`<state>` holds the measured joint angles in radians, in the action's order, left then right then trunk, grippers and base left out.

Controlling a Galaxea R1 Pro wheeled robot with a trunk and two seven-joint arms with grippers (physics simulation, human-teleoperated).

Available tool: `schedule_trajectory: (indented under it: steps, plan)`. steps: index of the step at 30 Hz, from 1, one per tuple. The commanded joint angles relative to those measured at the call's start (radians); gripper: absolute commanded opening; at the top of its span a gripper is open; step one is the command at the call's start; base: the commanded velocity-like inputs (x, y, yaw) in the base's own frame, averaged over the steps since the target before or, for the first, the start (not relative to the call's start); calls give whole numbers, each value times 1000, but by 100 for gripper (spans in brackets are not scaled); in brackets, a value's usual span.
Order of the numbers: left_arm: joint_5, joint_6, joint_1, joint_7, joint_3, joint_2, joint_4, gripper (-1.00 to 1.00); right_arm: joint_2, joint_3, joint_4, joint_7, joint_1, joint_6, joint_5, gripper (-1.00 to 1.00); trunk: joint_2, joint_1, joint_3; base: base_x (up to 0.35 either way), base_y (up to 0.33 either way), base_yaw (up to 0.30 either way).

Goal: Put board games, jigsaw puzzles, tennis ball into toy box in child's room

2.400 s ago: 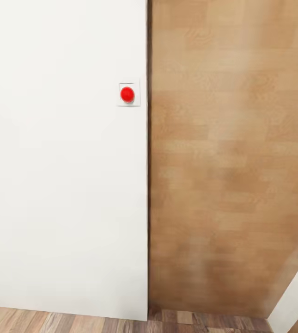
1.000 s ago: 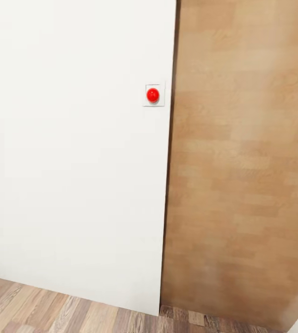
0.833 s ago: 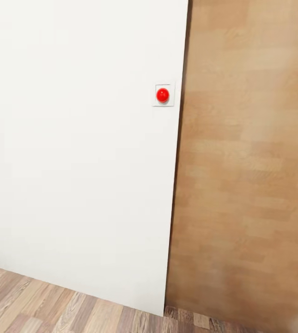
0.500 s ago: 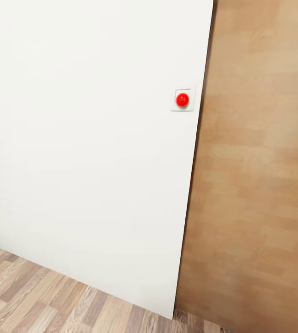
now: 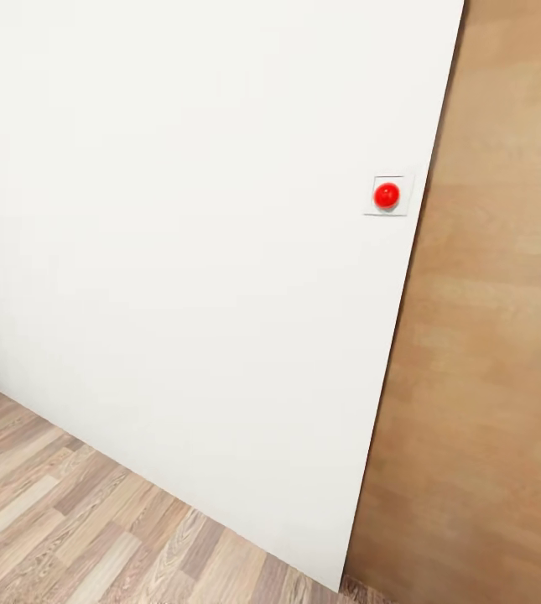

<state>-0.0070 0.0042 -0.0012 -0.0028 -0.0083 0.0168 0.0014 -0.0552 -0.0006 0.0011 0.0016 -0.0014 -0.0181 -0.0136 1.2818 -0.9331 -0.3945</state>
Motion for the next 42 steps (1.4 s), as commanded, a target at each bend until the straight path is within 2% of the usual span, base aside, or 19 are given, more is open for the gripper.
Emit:
schedule_trajectory:
  steps: [1,6,20,26,37,42]
  plan:
    - [-1,0,0,0,-1,0,0,100,0,0,0,0,0,-1,-2,100,-7,4,3,0,0,286]
    - [-1,0,0,0,-1,0,0,100,0,-1,0,0,0,0,-2,100,-42,23,18,0,0,200]
    - [-2,-1,0,0,-1,0,0,100,0,2,0,1,0,-3,3,100,-140,77,62,0,0,21]
    - [-2,-1,0,0,-1,0,0,100,-1,2,0,0,0,-3,1,100,-182,100,81,0,0,195]
    - [-2,-2,0,0,-1,0,0,100,-3,0,0,0,0,-3,-1,100,-182,100,81,0,0,272]
    - [-2,-2,0,0,-1,0,0,100,-4,-1,0,0,0,-2,-1,100,-217,119,97,0,0,281]
